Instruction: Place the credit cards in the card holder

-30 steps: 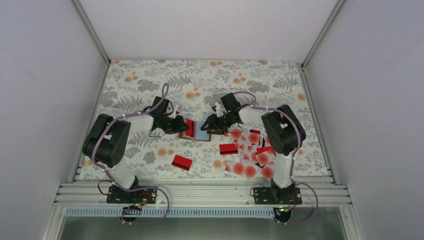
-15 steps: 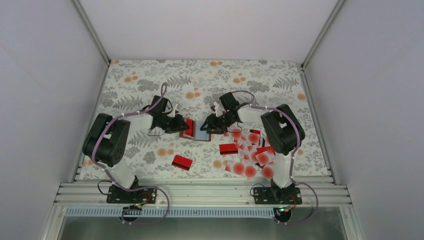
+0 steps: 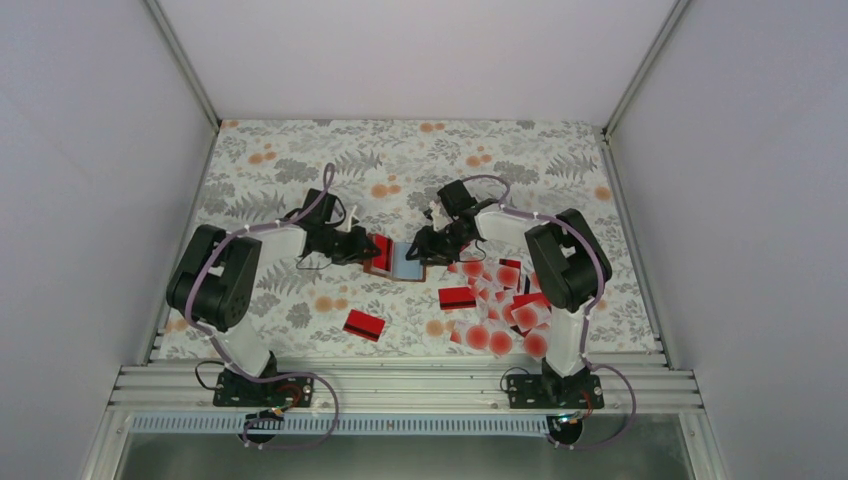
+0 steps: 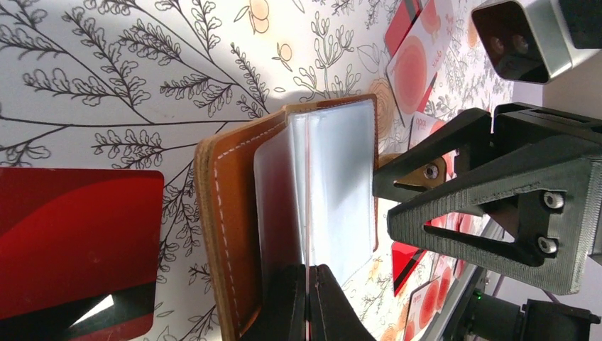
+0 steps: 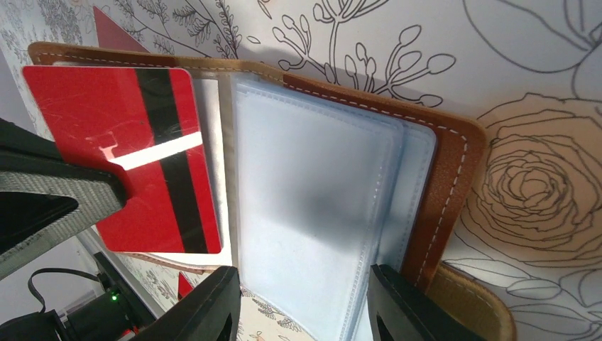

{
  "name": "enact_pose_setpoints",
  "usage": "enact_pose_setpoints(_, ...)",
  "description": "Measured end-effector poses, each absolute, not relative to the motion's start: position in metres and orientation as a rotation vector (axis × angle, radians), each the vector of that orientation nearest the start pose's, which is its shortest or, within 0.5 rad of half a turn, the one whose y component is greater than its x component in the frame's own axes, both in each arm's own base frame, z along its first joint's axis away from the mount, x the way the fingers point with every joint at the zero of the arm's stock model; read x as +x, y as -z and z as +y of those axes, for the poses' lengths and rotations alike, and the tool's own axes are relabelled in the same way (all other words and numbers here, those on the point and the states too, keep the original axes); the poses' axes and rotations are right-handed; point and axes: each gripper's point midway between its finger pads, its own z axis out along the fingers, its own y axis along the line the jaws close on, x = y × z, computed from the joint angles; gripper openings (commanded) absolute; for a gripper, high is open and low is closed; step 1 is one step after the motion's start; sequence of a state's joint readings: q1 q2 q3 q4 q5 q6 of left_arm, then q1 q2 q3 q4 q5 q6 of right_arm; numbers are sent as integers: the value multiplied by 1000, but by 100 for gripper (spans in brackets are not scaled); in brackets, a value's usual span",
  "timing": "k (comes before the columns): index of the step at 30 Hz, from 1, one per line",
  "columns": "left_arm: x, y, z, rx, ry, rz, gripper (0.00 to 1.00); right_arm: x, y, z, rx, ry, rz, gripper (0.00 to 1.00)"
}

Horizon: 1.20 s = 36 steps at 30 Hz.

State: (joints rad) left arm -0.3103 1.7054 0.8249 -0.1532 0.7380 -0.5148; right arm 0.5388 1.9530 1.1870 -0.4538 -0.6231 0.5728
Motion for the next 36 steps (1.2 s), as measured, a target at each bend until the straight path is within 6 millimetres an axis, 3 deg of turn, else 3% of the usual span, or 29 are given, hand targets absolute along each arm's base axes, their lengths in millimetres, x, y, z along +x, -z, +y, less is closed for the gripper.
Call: enact_pose_setpoints(36, 316, -39, -237, -51, 1426, 2674, 2, 299, -31, 297, -121, -1112, 2977, 46)
